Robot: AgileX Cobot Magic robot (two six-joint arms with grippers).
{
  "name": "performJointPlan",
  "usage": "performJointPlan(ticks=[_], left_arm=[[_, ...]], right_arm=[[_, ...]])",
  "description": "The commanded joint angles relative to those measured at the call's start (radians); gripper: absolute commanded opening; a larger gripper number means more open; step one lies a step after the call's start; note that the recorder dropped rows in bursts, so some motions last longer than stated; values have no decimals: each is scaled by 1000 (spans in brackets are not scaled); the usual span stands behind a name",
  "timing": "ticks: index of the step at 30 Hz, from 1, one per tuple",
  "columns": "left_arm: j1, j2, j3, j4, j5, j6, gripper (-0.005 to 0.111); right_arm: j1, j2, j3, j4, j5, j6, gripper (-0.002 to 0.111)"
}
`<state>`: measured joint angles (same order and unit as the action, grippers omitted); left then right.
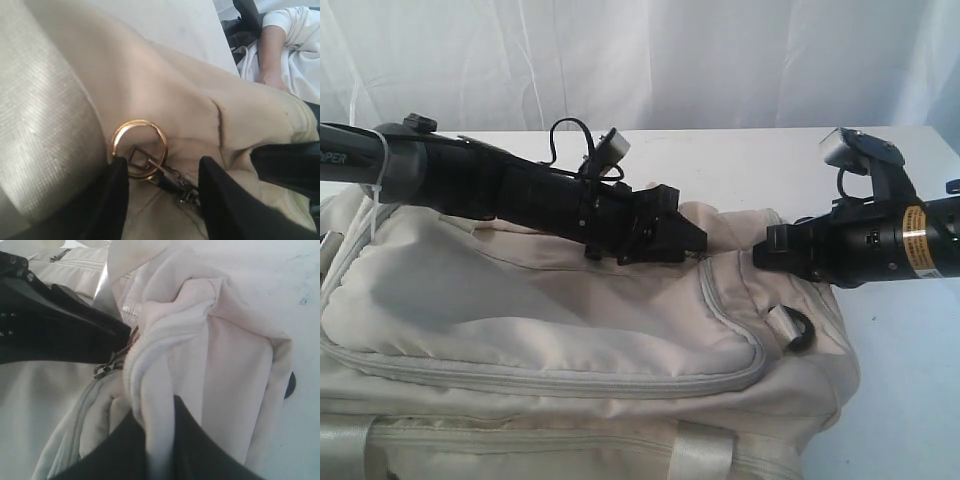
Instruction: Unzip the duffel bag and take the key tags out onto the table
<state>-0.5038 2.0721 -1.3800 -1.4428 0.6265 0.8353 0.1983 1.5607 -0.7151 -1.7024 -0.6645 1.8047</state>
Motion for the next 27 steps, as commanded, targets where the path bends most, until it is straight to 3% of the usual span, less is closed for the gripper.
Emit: performJointPlan(ticks=[1, 14, 27], left_arm=[[5, 12, -23, 19, -70, -2, 50], [3, 73, -40, 25, 5, 6, 50], [3, 80, -40, 239, 100, -52, 50]], right_arm=[[3, 2, 5, -42, -96, -25, 0], [3, 2, 5, -35, -111, -77, 0], [1, -15, 3, -26, -61, -81, 0]])
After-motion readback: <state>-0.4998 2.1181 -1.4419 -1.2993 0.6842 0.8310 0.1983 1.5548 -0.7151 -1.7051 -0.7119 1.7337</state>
